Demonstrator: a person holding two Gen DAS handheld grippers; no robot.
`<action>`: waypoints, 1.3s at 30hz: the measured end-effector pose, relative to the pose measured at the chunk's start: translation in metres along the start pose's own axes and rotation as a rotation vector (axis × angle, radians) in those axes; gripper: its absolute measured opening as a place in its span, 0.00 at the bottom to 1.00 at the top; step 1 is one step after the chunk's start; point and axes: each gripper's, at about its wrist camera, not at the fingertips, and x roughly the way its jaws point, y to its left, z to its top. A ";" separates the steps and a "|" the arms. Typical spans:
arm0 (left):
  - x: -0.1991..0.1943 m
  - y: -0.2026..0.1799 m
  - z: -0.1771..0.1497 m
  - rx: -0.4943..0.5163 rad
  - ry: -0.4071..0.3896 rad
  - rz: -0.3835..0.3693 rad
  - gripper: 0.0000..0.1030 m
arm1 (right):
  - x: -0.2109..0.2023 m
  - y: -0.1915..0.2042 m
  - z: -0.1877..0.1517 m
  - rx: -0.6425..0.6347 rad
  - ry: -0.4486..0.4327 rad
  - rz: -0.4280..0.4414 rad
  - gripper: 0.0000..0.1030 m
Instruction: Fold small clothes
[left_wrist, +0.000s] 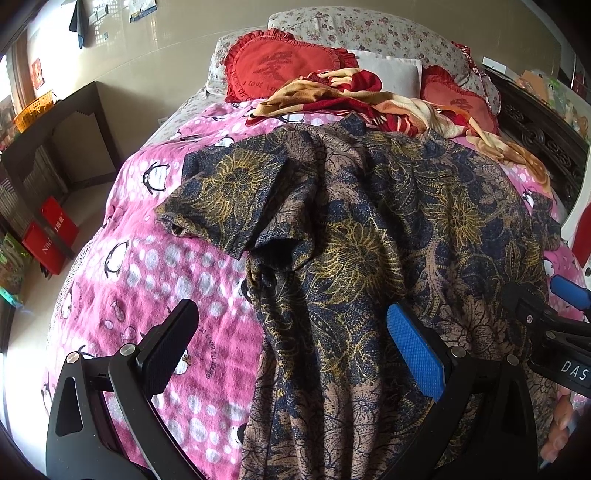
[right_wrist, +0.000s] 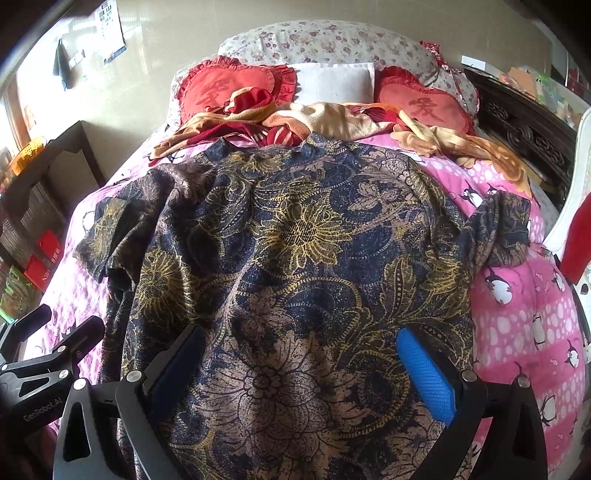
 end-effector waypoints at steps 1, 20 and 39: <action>0.001 0.000 0.000 -0.001 0.001 0.000 0.99 | 0.001 0.000 0.000 0.000 0.000 0.002 1.00; 0.008 0.006 0.002 -0.018 0.012 0.000 0.99 | 0.015 0.006 0.000 -0.029 0.035 -0.033 1.00; 0.024 0.077 0.005 -0.136 0.027 0.071 0.99 | 0.038 0.051 0.022 -0.105 0.020 0.091 0.94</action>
